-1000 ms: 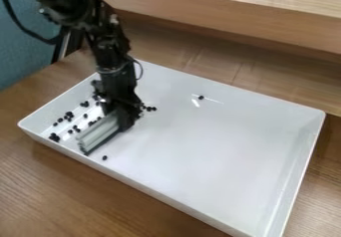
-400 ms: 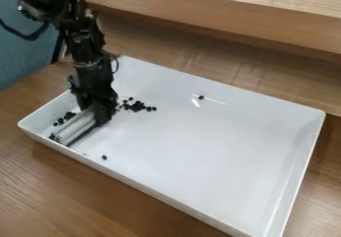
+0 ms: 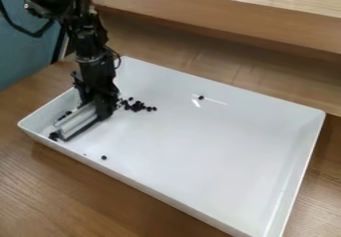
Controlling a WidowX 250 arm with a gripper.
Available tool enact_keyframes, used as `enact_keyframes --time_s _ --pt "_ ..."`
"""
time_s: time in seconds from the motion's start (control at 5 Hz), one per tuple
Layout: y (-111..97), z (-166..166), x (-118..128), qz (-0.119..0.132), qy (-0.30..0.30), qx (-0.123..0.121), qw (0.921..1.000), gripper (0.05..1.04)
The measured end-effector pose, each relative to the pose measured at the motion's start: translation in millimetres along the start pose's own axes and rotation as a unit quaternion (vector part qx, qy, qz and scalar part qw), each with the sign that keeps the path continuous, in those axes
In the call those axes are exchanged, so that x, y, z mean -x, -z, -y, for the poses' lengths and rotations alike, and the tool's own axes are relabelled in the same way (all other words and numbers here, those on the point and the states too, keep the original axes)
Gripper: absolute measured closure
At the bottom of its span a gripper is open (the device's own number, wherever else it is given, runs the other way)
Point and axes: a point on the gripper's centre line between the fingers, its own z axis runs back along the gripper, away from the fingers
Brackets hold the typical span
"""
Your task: Sweep into pile
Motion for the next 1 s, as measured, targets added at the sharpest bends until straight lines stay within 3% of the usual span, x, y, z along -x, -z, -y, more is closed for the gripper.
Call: enact_keyframes --time_s 0.2,0.4,0.6,0.8,1.0 --pt "0 5 -3 -0.001 0.004 0.012 0.9999 0.315" --pt "-1 14 -4 -0.005 -0.01 0.036 0.9993 0.093" --pt "-5 23 0 -0.009 -0.013 0.058 0.9982 0.083" --pt "-31 28 2 0.001 -0.019 0.046 0.9988 0.083" --pt "-60 36 -2 0.007 -0.023 0.014 0.9996 0.083"
